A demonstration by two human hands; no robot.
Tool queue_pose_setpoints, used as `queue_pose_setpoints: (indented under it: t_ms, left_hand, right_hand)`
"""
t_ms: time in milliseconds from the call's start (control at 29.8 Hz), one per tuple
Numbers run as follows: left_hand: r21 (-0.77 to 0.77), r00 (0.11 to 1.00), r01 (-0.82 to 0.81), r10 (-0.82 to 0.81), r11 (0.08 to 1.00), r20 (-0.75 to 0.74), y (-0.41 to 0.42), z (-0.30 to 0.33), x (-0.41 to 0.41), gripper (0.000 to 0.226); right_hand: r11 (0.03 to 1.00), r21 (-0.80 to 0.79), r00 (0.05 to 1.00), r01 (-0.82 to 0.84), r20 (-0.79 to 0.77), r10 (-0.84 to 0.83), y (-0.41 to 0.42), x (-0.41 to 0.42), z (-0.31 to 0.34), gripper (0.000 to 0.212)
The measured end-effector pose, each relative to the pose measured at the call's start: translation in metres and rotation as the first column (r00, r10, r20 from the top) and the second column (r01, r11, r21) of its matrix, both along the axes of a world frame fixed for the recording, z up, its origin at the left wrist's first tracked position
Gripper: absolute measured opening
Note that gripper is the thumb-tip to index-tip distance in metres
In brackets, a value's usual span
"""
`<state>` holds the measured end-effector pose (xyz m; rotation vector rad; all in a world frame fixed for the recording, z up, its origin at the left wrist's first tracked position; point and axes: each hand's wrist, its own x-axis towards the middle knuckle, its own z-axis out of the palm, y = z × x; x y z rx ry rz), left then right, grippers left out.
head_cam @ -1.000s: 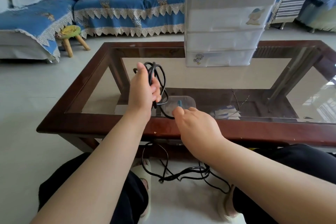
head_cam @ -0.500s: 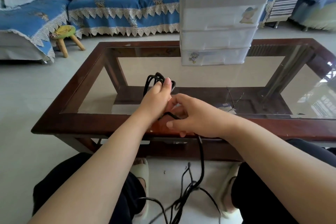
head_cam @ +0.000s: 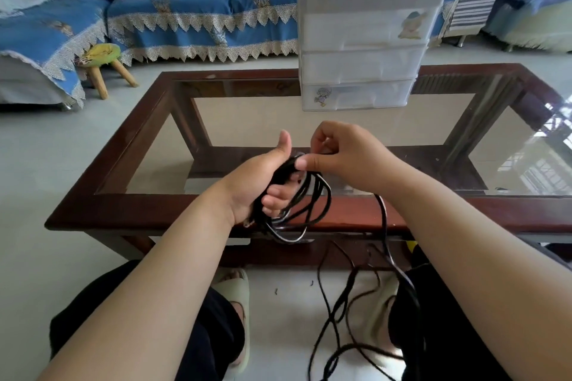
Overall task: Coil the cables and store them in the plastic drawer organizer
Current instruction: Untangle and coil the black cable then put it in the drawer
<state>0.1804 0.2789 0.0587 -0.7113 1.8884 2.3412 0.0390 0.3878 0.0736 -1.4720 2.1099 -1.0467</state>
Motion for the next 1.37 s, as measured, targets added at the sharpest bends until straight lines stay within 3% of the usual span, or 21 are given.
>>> queue_pose_setpoints:
  t_ms: [101,201,268,369,469,536,603,671,738,905,1006,1140,1240,1375]
  left_hand:
    - [0.151,0.995,0.071,-0.059,0.986,-0.086,0.000,0.001,0.001,0.062]
    - [0.255,0.982,0.109,-0.064,0.961,-0.180,-0.004,0.001,0.005,0.057]
    - [0.330,0.976,0.091,-0.019,0.940,-0.216,-0.008,0.002,0.010,0.054]
    - [0.401,0.963,0.008,0.101,0.916,-0.249,-0.014,0.007,0.013,0.052]
    - [0.436,0.941,-0.053,0.191,0.898,-0.280,-0.020,0.012,0.016,0.054]
    - [0.447,0.931,-0.050,0.204,0.893,-0.303,-0.021,0.013,0.017,0.054]
    - [0.465,0.928,-0.036,0.202,0.885,-0.312,-0.021,0.012,0.017,0.054]
    - [0.469,0.930,-0.023,0.191,0.883,-0.314,-0.022,0.011,0.016,0.052]
    - [0.424,0.939,-0.028,0.169,0.905,-0.300,-0.024,0.011,0.014,0.048]
    - [0.171,0.949,-0.135,0.177,0.976,-0.260,-0.021,0.009,0.003,0.045]
    - [0.108,0.944,-0.186,0.208,0.977,-0.255,-0.015,0.010,-0.002,0.041]
    - [0.032,0.901,-0.283,0.277,0.959,-0.333,-0.002,0.004,-0.004,0.039]
    - [0.160,0.876,-0.220,0.267,0.962,-0.402,0.003,-0.001,-0.002,0.040]
    - [0.394,0.877,0.023,0.170,0.919,-0.448,0.002,0.000,0.003,0.038]
  right_hand:
    - [0.995,-0.087,0.993,-0.049,0.102,0.058,-0.008,-0.004,-0.003,0.026]
    - [0.993,-0.118,0.994,-0.021,0.100,0.033,-0.012,-0.002,-0.006,0.028]
    - [0.997,-0.072,0.989,0.003,0.147,0.008,-0.011,0.000,-0.007,0.040]
    - [0.987,0.051,0.892,-0.149,0.437,0.113,-0.007,-0.003,-0.011,0.080]
    - [0.959,0.097,0.843,-0.265,0.506,0.181,-0.005,-0.005,-0.020,0.086]
    - [0.968,0.088,0.781,-0.235,0.610,0.134,-0.005,-0.001,-0.022,0.077]
    - [0.983,-0.026,0.548,-0.180,0.828,0.122,-0.009,0.007,-0.028,0.052]
    - [0.992,-0.097,0.340,-0.085,0.933,0.120,-0.010,0.016,-0.028,0.029]
    - [0.995,-0.099,0.315,-0.028,0.944,0.103,-0.013,0.020,-0.031,0.008]
    - [0.982,-0.100,0.205,0.159,0.977,0.066,-0.013,0.022,-0.030,0.009]
    - [0.971,-0.137,0.197,0.194,0.975,0.099,-0.013,0.021,-0.027,0.023]
    - [0.962,-0.177,0.287,0.206,0.951,0.114,-0.014,0.014,-0.023,0.034]
    - [0.958,-0.208,0.291,0.196,0.946,0.145,-0.015,0.014,-0.025,0.035]
    - [0.953,-0.245,0.273,0.177,0.943,0.191,-0.014,0.017,-0.027,0.035]
